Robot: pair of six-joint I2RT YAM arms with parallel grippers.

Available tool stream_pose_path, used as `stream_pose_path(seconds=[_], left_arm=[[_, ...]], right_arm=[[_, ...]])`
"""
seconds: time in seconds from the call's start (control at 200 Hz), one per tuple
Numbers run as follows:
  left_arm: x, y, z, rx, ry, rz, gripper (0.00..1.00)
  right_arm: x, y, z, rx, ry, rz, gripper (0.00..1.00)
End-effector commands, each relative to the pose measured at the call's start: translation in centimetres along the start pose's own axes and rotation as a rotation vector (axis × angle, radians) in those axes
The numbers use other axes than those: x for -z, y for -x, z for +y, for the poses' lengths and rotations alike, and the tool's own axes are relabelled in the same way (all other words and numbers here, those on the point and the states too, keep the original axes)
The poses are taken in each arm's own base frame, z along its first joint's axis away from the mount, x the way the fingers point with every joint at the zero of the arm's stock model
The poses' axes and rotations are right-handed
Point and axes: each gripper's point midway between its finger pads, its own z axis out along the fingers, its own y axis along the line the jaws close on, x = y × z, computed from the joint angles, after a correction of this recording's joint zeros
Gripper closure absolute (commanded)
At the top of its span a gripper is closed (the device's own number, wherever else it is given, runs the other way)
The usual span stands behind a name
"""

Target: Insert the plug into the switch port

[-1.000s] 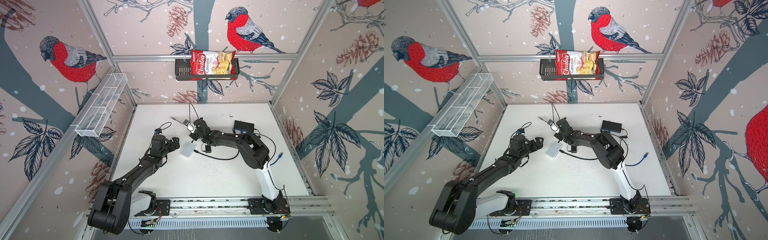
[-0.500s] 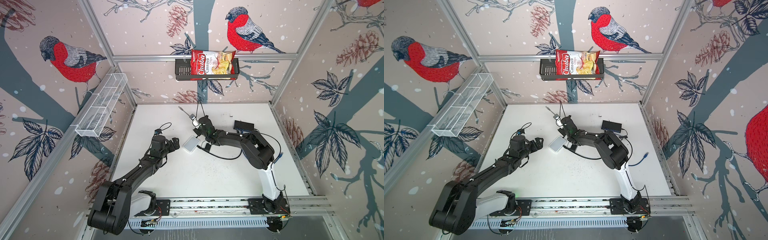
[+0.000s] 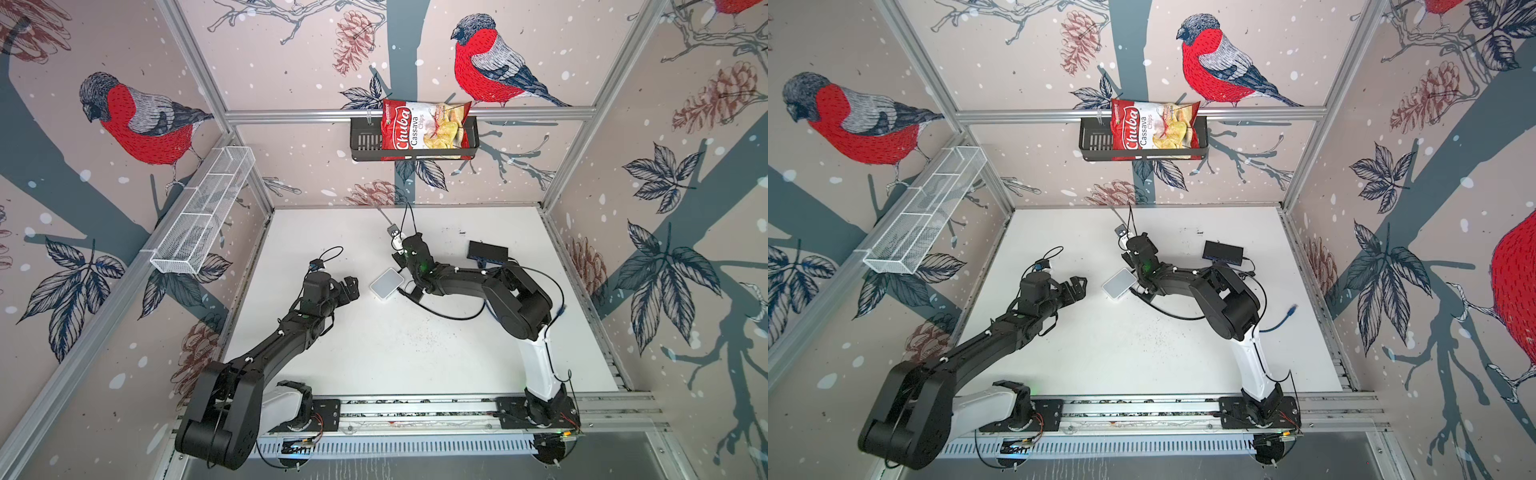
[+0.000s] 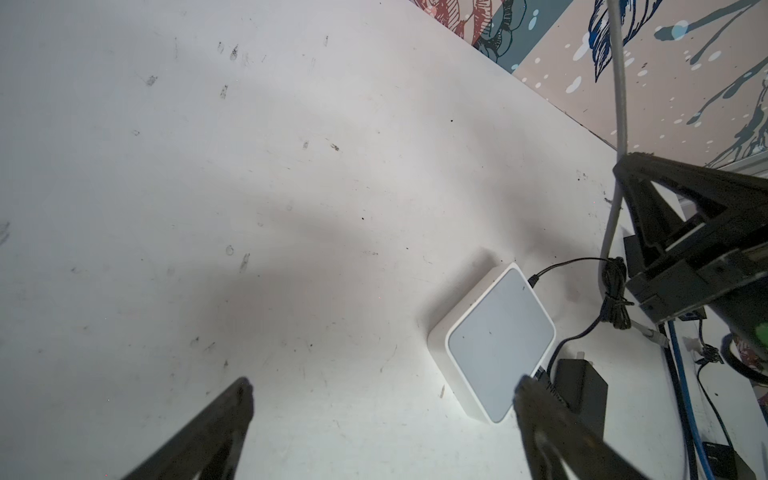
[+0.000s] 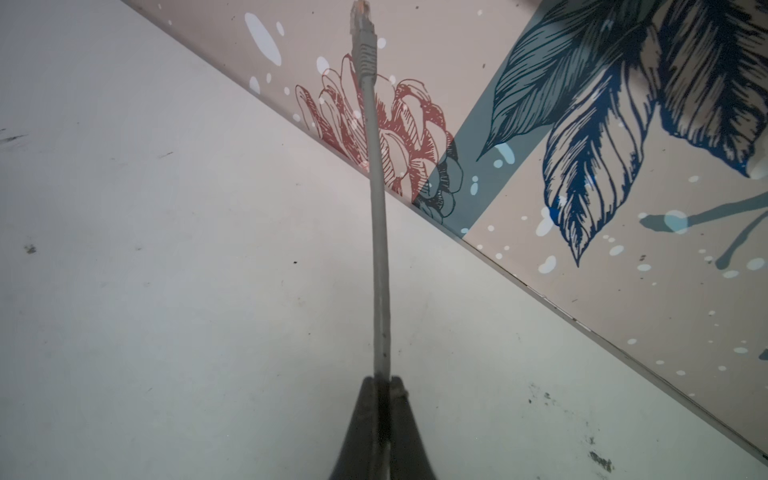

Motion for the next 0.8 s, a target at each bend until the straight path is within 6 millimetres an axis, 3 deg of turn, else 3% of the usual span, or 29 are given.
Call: stream_pose_path(seconds=[0.0,0.125,0.29,0.585,0.795], left_arm=[[0.0,0.1,-0.1,0.003,-0.010,-0.008,0.03],[0.1,0.1,-0.1,0.005,-0.009,-0.010,0.03],[0.2,0.3,-0.3,0.001,-0.017,-0.012,0.03],[1.3,2.3,-2.8,-0.018,-0.111,-0.055,0.03],[2.9,4.6,-3.3,-0.017,-0.073,-0.092,0.03]], right_arm=[[0.5,2.3,-1.8,-0.028,-0.061,-0.069,0.97],[1.1,3.0,-1.8,-0.015,-0.033,-0.090,0.97],[3.2,3.0,0.0,0.041,0.116,-0.105,0.97],[10.6,-0.1,3.1,0.067,0.409,-0.110,0.97],[16.1,-1.2,4.5,0.080,0.543,-0.157,0.97]])
